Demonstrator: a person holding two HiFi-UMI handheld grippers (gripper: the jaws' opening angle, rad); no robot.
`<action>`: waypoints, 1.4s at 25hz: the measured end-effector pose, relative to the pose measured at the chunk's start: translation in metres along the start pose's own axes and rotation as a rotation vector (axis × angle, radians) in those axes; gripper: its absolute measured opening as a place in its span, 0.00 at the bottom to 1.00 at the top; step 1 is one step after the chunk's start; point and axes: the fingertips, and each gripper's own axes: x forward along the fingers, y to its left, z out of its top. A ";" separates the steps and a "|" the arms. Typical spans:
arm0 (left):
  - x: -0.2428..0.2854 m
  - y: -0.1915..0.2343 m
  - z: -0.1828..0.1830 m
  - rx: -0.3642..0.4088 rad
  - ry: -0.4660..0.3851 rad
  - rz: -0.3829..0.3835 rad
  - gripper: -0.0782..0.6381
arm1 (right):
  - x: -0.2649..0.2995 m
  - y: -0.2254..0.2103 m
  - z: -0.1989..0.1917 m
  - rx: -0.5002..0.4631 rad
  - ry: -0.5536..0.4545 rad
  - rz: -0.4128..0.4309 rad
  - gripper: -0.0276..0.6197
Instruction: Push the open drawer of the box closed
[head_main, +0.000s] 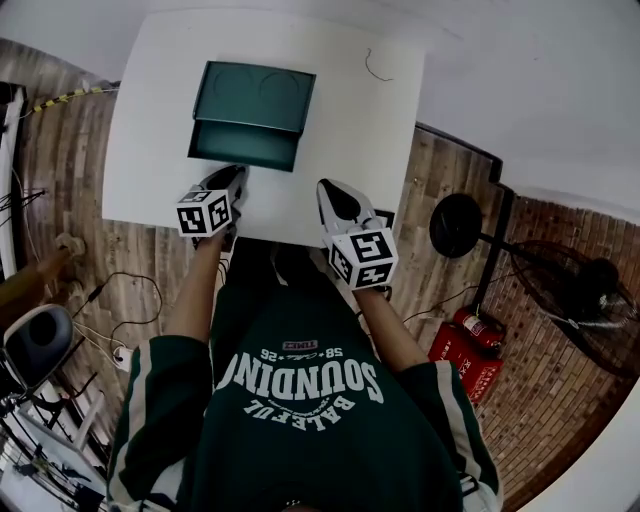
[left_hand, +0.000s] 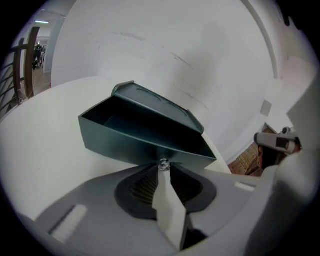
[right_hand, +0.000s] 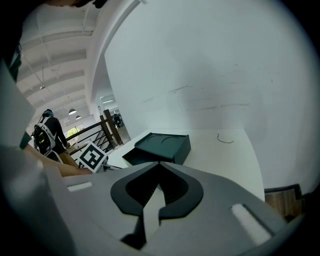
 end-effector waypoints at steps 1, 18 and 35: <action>0.002 0.000 0.002 0.001 0.000 -0.001 0.29 | -0.001 -0.001 0.000 0.003 0.000 -0.004 0.05; 0.039 0.009 0.043 0.031 0.017 -0.011 0.29 | 0.010 -0.018 0.001 0.039 0.007 -0.055 0.05; 0.056 0.009 0.061 0.043 0.013 -0.004 0.29 | 0.007 -0.028 0.002 0.053 0.003 -0.080 0.05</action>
